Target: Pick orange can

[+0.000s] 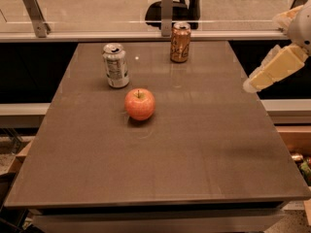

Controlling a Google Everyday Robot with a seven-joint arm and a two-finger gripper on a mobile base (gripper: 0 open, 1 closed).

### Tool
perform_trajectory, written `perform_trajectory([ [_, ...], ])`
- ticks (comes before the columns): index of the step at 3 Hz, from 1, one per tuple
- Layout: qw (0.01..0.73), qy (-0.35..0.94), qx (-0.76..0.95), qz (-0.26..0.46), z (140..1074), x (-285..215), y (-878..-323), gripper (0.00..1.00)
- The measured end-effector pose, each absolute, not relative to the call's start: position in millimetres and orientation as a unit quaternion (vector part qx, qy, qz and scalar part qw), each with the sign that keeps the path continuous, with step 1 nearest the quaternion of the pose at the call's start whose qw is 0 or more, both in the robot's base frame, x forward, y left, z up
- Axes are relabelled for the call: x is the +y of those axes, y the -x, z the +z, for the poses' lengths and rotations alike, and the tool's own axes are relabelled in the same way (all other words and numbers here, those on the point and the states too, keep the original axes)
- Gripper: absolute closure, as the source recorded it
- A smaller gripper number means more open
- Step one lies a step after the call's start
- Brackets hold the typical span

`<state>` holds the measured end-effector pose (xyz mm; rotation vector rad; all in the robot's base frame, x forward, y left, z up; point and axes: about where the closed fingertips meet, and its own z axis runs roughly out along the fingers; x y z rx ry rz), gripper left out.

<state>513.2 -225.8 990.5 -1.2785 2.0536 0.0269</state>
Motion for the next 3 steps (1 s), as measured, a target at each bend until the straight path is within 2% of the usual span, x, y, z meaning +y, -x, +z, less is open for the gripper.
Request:
perform_trajectory([
  [1, 0.353, 0.495, 0.794, 0.009, 991, -226, -513, 0.00],
  [2, 0.383, 0.472, 0.793, 0.015, 986, -224, -529, 0.00],
  [3, 0.445, 0.442, 0.777, 0.044, 968, -215, -553, 0.00],
])
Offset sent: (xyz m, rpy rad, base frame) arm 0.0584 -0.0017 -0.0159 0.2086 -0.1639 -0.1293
